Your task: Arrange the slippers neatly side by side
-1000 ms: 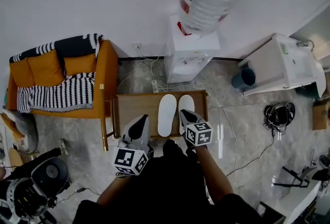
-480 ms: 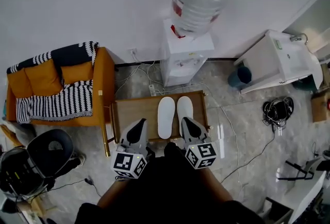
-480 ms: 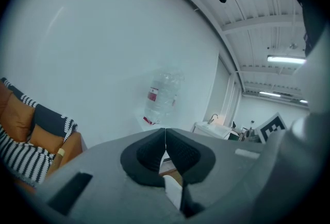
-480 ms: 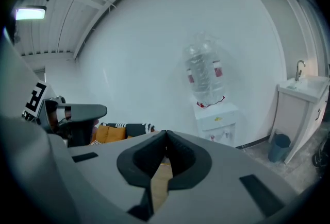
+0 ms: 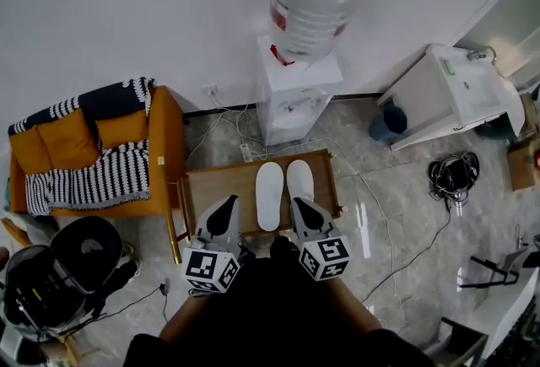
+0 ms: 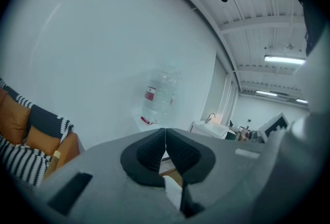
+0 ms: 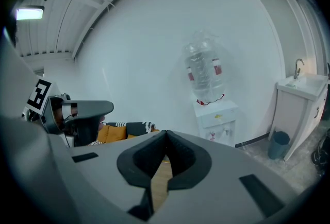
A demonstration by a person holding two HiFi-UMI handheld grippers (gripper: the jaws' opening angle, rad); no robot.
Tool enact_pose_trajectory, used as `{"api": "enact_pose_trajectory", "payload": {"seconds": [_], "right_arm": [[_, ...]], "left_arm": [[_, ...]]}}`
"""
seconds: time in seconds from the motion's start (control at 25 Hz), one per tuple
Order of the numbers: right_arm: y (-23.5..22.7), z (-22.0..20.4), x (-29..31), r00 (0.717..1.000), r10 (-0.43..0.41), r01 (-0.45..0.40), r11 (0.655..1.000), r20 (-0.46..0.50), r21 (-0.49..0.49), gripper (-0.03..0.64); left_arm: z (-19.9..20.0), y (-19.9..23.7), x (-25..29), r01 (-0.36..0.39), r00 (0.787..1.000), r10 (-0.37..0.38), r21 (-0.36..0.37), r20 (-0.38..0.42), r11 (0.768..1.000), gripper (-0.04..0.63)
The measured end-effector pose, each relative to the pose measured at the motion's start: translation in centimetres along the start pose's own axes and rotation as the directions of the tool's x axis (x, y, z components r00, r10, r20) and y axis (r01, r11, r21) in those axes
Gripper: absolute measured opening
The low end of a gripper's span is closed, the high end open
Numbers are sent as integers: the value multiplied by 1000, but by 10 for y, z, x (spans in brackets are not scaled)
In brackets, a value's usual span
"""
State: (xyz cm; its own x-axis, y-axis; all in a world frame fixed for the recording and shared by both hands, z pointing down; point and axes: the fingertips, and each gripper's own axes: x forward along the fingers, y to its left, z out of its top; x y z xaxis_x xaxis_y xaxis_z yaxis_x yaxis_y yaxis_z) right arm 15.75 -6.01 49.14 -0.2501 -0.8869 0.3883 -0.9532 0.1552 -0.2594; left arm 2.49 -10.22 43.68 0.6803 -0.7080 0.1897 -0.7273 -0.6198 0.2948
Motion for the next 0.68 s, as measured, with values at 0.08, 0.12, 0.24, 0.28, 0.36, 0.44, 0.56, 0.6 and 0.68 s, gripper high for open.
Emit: {"api": "enact_pose_trajectory", "payload": {"seconds": [0.08, 0.12, 0.24, 0.28, 0.36, 0.44, 0.56, 0.6, 0.68], "right_arm": [[1, 0, 0, 1000, 2, -2, 1000, -2, -1, 12], [1, 0, -1, 1000, 2, -2, 1000, -3, -1, 12], [1, 0, -1, 1000, 1, -2, 1000, -5, -7, 12], [0, 0, -1, 1000, 1, -1, 1000, -6, -9, 12], [1, 0, -1, 1000, 2, -2, 1000, -5, -12, 12], [2, -1, -1, 1000, 9, -9, 1000, -1, -12, 12], [4, 0, 0, 1000, 19, -19, 1000, 5, -17, 12], [4, 0, 0, 1000, 21, -21, 1000, 6, -19, 12], [4, 0, 0, 1000, 23, -23, 999, 8, -22, 12]], "left_arm": [[0, -1, 1, 4, 1000, -4, 2, -2, 1000, 17], [0, -2, 1, 5, 1000, -5, 2, -3, 1000, 17], [-1, -2, 2, 5, 1000, -5, 0, -3, 1000, 17], [-1, -2, 2, 5, 1000, -5, -1, -3, 1000, 17], [-1, -2, 2, 4, 1000, -4, -2, -4, 1000, 17], [-1, -2, 1, 5, 1000, -5, -2, -4, 1000, 17], [-2, -2, 2, 6, 1000, -6, -1, -3, 1000, 17], [-3, -2, 2, 6, 1000, -6, -1, -3, 1000, 17], [-3, -2, 3, 5, 1000, -5, -2, -4, 1000, 17]]}}
